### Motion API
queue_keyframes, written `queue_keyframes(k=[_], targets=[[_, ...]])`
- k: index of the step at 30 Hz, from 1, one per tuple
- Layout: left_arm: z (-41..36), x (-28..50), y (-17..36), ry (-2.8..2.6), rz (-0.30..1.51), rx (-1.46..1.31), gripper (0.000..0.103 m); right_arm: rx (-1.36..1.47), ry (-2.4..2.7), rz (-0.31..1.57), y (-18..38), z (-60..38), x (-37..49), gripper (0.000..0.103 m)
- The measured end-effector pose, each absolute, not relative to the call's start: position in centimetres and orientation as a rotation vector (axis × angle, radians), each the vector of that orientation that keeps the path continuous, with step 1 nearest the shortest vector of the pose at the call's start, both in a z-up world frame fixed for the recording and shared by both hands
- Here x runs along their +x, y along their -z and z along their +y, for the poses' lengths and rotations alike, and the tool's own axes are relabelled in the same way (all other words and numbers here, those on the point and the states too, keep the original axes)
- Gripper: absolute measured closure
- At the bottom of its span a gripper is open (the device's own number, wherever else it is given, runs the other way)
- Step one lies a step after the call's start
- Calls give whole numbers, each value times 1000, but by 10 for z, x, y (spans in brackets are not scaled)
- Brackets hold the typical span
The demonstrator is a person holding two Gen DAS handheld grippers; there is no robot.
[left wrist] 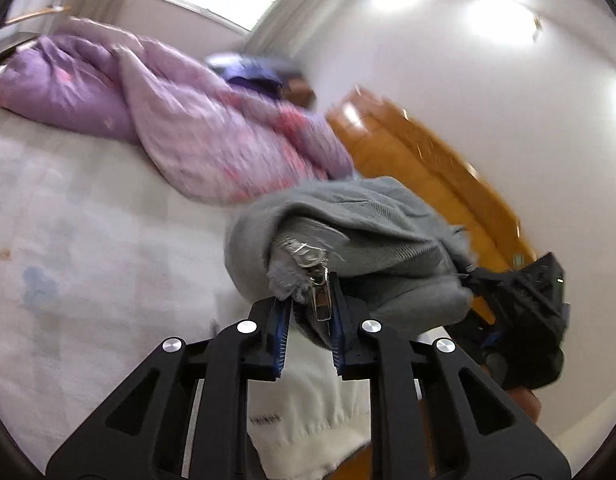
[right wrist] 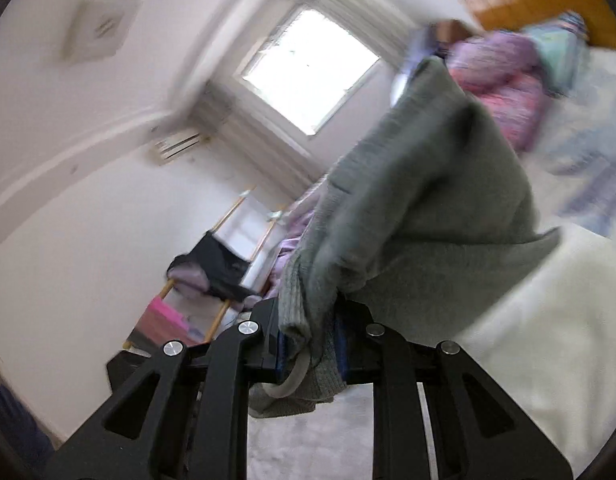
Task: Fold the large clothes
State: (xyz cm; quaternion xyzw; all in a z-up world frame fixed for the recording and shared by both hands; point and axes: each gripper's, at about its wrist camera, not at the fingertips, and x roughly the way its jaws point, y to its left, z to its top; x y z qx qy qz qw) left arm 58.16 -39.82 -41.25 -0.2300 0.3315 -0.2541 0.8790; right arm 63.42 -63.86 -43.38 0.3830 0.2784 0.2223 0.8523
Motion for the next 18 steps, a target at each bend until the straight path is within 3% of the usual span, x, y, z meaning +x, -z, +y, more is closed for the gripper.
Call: queue_keyframes(k=[2, 3, 4, 6, 15, 18], targets=[[-415, 586, 440, 555, 795, -482, 85, 820, -350, 693, 472, -667, 624, 86], [-417, 586, 450, 562, 824, -495, 78, 840, -287, 759, 499, -681, 617, 86], [-421, 589, 465, 587, 869, -523, 59, 860, -267, 793, 515, -687, 612, 86], [-426, 588, 485, 576, 922, -540, 48, 899, -230, 830, 546, -697, 597, 86], [-421, 556, 494, 762, 1020, -643, 50, 819, -180, 942, 563, -699, 593, 85], [-408, 555, 487, 660, 989, -599, 40, 805, -161, 992, 578, -706, 586, 84]])
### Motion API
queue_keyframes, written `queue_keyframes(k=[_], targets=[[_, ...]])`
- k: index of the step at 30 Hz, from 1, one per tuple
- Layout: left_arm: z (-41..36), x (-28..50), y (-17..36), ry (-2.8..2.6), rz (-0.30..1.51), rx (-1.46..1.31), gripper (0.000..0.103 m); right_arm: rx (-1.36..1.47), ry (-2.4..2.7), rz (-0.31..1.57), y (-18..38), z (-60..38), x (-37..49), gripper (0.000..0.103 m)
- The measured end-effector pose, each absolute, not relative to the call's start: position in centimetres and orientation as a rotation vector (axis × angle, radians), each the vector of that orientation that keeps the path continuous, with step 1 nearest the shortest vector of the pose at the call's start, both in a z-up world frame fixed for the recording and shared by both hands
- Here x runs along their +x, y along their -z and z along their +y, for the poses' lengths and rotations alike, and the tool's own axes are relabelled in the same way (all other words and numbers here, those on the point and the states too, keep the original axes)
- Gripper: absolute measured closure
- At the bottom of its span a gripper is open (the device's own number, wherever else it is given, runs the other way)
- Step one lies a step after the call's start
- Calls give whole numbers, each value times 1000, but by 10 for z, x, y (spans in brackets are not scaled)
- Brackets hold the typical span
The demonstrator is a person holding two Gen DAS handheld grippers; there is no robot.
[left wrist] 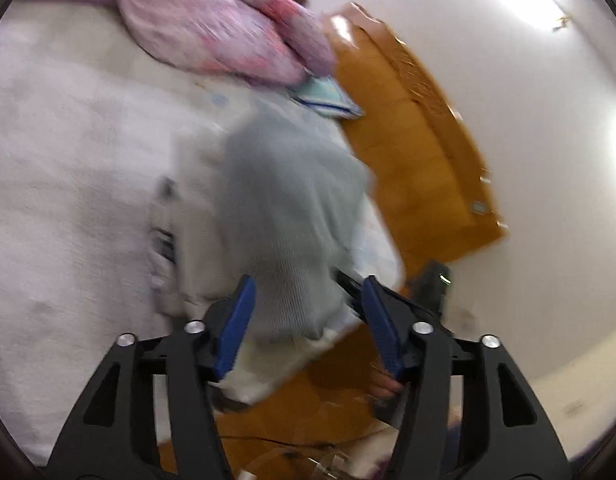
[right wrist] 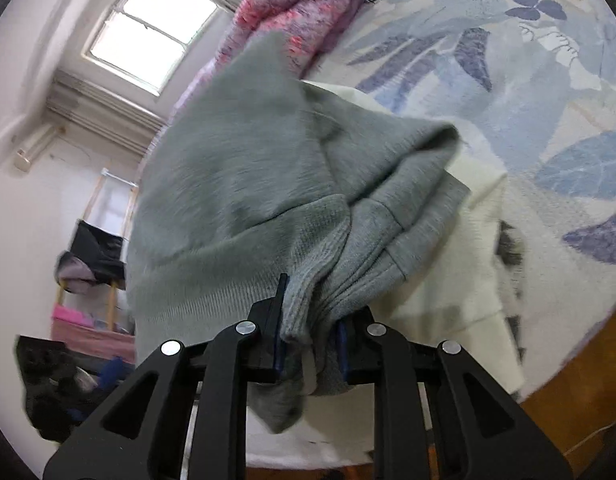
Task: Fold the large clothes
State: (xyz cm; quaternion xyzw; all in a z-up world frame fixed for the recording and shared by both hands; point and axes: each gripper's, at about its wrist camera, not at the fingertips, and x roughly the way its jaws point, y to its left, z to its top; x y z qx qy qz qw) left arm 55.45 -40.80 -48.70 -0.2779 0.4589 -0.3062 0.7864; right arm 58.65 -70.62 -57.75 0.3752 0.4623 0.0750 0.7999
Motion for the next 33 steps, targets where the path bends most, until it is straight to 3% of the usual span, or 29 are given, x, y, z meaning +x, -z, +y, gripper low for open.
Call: queue_keyframes(k=[7, 12, 17, 24, 27, 33], targets=[[-450, 603, 526, 480, 1013, -448, 41, 785, -38, 1067, 592, -711, 572, 75], [-466, 611, 527, 474, 990, -426, 39, 619, 130, 1045, 545, -718, 556, 70], [-470, 610, 525, 428, 982, -398, 39, 561, -26, 945, 503, -677, 575, 70], [-482, 620, 525, 380, 975, -339, 37, 457, -62, 1045, 547, -639, 655, 69], [-487, 639, 529, 363, 978, -357, 32, 406, -41, 1053, 550, -638, 678, 68], [-507, 672, 532, 342, 989, -372, 31, 371, -7, 1087, 558, -645, 709, 68]])
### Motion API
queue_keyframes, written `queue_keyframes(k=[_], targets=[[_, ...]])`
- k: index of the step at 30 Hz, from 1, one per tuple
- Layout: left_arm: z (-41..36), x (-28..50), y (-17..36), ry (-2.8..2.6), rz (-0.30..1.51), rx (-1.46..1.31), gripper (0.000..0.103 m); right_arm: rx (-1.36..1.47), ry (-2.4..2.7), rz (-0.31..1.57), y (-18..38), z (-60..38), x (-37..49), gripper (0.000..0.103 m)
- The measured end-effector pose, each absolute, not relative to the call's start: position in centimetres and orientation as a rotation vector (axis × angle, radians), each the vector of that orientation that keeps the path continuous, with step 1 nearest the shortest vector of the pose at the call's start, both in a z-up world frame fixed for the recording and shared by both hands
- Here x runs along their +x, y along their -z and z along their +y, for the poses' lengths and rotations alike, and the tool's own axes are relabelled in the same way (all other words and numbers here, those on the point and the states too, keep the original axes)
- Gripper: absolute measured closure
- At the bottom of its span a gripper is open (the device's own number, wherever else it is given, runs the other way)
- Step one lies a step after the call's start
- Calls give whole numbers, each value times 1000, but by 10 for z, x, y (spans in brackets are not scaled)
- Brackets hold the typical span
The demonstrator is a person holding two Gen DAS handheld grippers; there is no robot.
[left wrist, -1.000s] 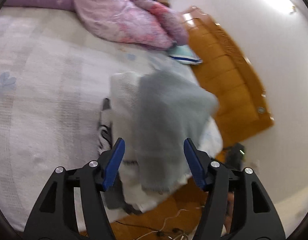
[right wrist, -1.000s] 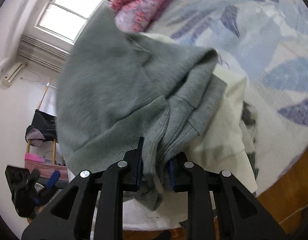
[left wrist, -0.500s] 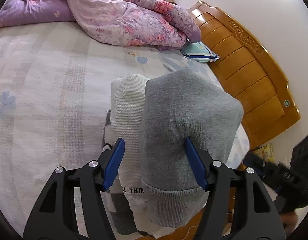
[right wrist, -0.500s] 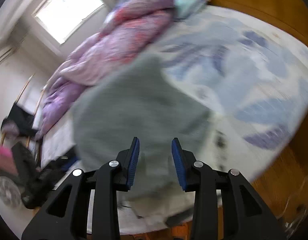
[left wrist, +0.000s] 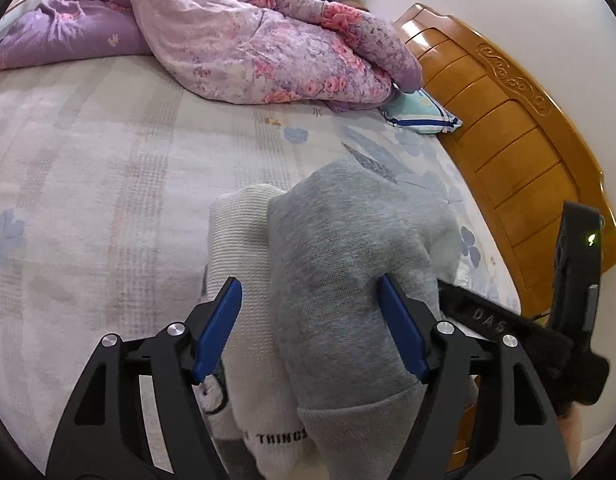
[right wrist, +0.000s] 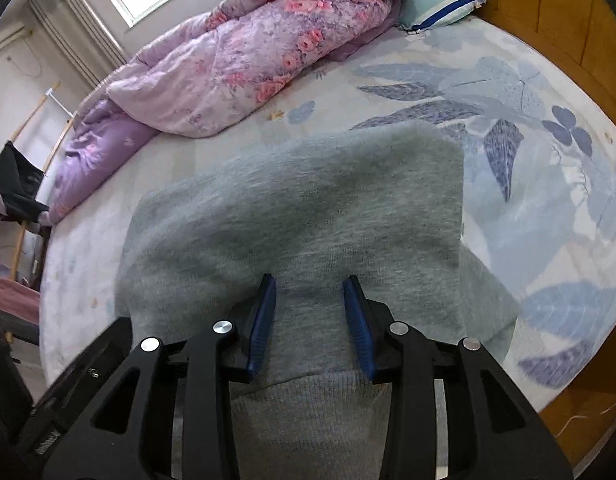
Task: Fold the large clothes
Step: 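Lower the hoodie onto the white garment stack and open both tools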
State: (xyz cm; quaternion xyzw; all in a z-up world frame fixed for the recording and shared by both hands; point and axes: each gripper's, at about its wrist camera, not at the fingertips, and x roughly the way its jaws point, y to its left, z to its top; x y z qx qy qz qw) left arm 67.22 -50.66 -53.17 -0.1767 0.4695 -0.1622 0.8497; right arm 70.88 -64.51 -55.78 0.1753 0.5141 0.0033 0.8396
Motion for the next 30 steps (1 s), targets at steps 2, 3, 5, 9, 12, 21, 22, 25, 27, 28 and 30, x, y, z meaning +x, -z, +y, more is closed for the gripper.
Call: queue_keyframes(k=[2, 3, 5, 9, 12, 21, 22, 25, 27, 28, 30], targets=[[-510, 674, 533, 343, 996, -352, 29, 399, -7, 1087, 562, -653, 706, 68], [-513, 673, 532, 343, 991, -329, 28, 416, -12, 1086, 565, -657, 702, 68], [-515, 668, 533, 357, 986, -292, 27, 464, -20, 1086, 569, -662, 697, 68], [-505, 664, 535, 369, 1013, -313, 24, 468, -7, 1110, 558, -665, 680, 68], [-501, 661, 534, 370, 1020, -300, 24, 445, 55, 1159, 562, -672, 654, 49], [-496, 649, 532, 399, 1029, -288, 17, 472, 27, 1155, 573, -679, 635, 44], [-494, 649, 530, 404, 1029, -299, 17, 467, 26, 1144, 569, -678, 633, 44], [-482, 643, 523, 393, 1013, -329, 17, 410, 35, 1114, 551, -668, 625, 44], [-476, 638, 518, 392, 1016, -344, 17, 366, 35, 1106, 542, -659, 618, 44], [-472, 634, 515, 397, 1018, -343, 17, 335, 29, 1103, 537, -651, 614, 43], [-467, 626, 510, 383, 1013, -317, 16, 292, 19, 1099, 527, -638, 610, 43]])
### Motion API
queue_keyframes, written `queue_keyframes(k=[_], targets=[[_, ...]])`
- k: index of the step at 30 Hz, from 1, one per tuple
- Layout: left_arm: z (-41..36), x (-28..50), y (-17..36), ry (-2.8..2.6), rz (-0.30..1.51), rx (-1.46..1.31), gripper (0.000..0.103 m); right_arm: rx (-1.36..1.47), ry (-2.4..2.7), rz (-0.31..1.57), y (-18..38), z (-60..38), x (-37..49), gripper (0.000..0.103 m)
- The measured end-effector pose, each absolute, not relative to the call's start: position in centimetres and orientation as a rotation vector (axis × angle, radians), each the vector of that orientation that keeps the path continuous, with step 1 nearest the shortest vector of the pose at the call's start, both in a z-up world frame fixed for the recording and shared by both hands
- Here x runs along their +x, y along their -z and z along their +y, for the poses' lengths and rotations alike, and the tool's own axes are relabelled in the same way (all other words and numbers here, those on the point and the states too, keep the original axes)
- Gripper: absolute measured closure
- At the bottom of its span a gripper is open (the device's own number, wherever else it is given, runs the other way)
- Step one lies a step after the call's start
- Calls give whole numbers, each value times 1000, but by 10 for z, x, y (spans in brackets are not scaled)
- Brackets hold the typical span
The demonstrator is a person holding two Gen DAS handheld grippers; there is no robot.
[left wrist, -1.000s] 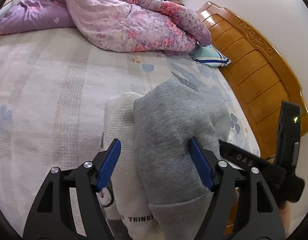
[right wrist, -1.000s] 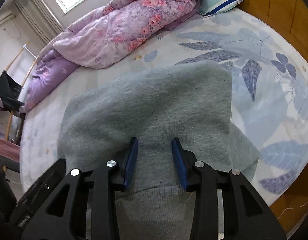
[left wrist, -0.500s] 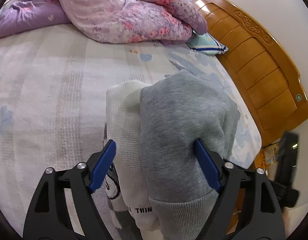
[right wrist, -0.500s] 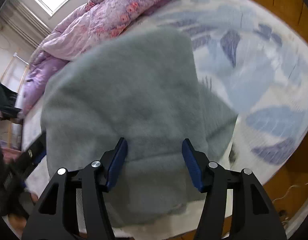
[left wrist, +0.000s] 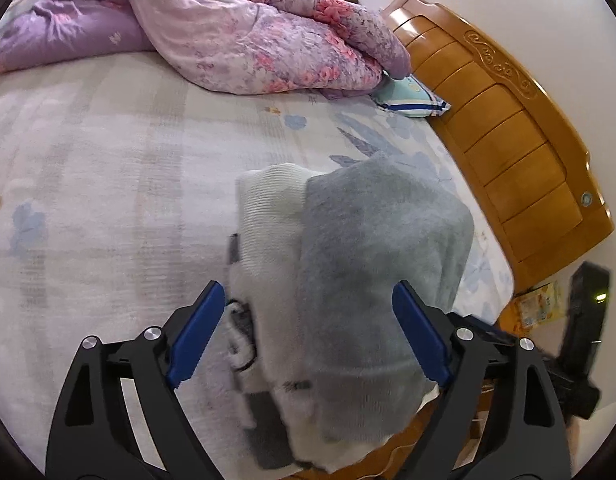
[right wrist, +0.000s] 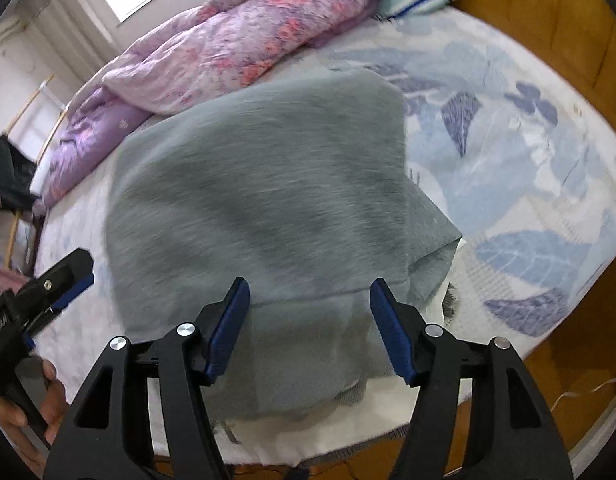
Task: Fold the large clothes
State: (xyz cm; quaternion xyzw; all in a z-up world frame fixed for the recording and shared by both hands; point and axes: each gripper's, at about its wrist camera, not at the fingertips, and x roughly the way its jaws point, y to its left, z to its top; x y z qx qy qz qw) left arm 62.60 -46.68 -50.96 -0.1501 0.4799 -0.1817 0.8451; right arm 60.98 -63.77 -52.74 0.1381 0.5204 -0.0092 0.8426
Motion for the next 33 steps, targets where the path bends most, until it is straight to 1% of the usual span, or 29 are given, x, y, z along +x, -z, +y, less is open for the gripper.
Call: queue_keyframes(k=[3, 8, 14, 17, 19, 24, 28, 33], targets=[[-455, 608, 503, 355, 997, -260, 13, 279, -13, 1085, 512, -611, 598, 43], [-430, 583, 504, 296, 1005, -187, 13, 219, -37, 1082, 503, -561, 585, 42], [-386, 563, 499, 247, 1009, -190, 13, 141, -21, 1080, 496, -505, 576, 40], [-363, 548, 489, 251, 1003, -185, 12, 111, 5, 1068, 485, -480, 564, 35], [-347, 537, 481, 252, 996, -185, 12, 73, 40, 1062, 476, -460, 554, 29], [-296, 506, 455, 271, 980, -201, 11, 64, 108, 1027, 444, -404, 517, 25], [-254, 476, 423, 285, 941, -164, 11, 61, 141, 1007, 419, -366, 494, 25], [-210, 440, 377, 286, 890, -149, 11, 58, 168, 967, 373, -312, 454, 25]])
